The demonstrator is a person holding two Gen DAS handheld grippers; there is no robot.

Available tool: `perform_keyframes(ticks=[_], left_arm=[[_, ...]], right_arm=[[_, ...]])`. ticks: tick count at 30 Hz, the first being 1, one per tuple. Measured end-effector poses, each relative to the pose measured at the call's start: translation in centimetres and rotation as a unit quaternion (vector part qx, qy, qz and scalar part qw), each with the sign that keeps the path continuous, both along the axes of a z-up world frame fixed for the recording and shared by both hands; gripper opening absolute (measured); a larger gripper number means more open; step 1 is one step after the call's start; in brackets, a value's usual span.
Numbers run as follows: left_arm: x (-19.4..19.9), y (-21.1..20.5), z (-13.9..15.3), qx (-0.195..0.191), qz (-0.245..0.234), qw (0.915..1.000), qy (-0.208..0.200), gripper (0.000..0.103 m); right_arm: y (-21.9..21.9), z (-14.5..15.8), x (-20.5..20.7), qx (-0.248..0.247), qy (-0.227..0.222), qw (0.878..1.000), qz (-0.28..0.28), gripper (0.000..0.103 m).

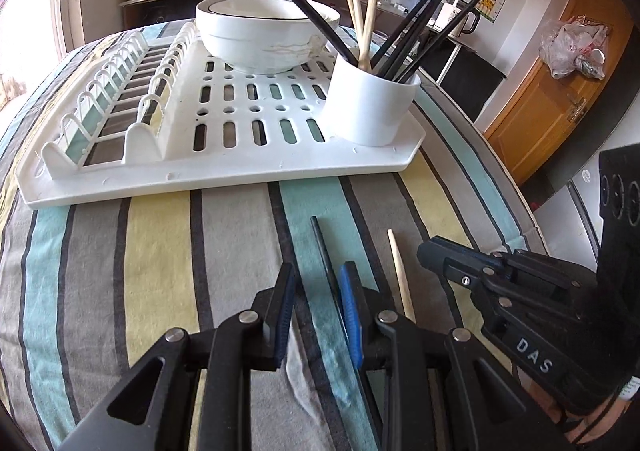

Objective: Organize utensils
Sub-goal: 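Grasp a black chopstick with the left tool while the right tool grasps a wooden chopstick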

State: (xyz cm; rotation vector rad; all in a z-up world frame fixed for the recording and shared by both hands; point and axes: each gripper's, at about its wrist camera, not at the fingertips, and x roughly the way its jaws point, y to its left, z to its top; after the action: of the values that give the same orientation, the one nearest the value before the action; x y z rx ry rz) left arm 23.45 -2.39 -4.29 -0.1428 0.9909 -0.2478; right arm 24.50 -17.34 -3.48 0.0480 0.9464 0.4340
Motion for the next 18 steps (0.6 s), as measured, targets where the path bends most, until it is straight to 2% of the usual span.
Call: perform_keyframes(ticks=[8, 11, 14, 18], left_arm=[[0.0, -2.4, -0.2, 0.066, -0.016, 0.9970, -0.036, 0.024], [-0.2, -2.7, -0.3, 0.103, -0.015, 0.9934, -0.047, 0.009], [-0.3, -1.8, -0.2, 0.090, -0.016, 0.9949, -0.041, 0.008], [-0.7, -0.1, -0.1, 0.098, -0.016, 0.9941, -0.043, 0.008]], right_arm=[[-2.2, 0.5, -0.2, 0.011, -0.010, 1.000, -0.028, 0.000], [-2.3, 0.7, -0.4, 0.012, -0.012, 0.999, -0.028, 0.000], [-2.2, 0.8, -0.7, 0.014, -0.012, 1.000, -0.023, 0.000], [-1.3, 0.9, -1.2, 0.010, -0.013, 1.000, -0.004, 0.000]])
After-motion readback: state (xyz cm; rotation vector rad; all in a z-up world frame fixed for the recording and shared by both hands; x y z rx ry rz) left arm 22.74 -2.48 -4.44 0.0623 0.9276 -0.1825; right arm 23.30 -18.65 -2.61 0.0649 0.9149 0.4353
